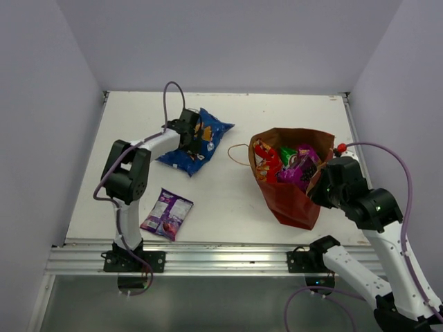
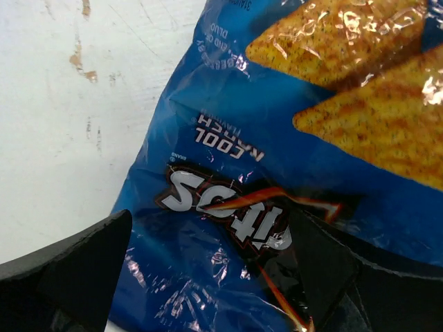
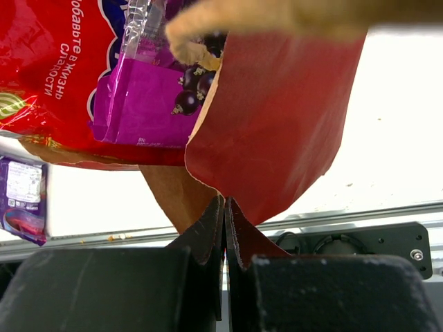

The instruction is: Place the snacks into the paper bag

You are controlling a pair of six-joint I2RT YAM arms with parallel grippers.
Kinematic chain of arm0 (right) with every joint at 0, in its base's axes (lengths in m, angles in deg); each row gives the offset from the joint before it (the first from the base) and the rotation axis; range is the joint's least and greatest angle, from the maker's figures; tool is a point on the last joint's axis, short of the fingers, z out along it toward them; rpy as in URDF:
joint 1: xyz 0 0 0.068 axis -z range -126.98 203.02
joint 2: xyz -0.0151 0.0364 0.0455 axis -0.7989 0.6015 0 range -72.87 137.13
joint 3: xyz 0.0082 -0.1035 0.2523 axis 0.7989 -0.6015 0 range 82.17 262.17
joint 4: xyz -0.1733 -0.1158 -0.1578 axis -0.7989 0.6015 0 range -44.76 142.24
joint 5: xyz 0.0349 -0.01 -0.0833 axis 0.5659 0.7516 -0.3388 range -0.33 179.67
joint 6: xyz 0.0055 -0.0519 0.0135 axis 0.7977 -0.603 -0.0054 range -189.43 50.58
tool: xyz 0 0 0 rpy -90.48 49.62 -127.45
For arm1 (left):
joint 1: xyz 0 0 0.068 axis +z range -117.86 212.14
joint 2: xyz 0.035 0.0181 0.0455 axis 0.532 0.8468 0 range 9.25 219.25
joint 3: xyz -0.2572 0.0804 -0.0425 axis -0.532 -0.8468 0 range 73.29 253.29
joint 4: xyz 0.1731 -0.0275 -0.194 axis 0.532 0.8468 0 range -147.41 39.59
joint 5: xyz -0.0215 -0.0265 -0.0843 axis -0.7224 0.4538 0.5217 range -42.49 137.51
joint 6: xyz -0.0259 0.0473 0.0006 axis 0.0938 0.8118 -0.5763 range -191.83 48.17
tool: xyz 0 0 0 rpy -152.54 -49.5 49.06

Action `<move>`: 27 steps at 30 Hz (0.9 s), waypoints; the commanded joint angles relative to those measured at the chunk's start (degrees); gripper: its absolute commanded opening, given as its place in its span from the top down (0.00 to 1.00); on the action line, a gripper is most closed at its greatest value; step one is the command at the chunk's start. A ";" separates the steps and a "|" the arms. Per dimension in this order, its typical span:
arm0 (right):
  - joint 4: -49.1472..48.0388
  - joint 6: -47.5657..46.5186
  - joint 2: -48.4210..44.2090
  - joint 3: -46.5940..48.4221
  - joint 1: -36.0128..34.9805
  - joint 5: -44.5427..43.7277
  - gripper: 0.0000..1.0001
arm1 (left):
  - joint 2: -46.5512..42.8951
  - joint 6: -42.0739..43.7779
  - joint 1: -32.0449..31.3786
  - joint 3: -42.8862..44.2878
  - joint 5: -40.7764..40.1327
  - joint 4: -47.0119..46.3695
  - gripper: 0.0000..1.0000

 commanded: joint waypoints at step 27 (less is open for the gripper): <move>-1.61 0.22 1.27 -0.44 0.00 -0.34 1.00 | -18.40 -8.04 -4.25 13.35 16.91 8.42 1.00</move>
